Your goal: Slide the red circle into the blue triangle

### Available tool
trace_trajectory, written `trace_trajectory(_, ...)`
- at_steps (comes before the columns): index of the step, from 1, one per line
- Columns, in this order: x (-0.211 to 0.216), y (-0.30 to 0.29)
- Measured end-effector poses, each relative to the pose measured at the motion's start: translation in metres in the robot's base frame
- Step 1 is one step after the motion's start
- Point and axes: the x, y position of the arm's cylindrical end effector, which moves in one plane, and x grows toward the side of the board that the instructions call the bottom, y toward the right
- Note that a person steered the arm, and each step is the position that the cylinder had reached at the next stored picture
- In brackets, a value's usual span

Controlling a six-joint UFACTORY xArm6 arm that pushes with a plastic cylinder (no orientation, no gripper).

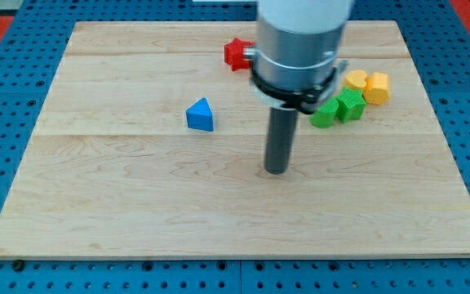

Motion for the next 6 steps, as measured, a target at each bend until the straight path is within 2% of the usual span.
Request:
trace_trajectory(1,-0.038,-0.012)
trace_trajectory(3,-0.156,0.028)
trace_trajectory(4,-0.198,0.086)
trace_trajectory(5,-0.252,0.098)
trace_trajectory(6,-0.268,0.087)
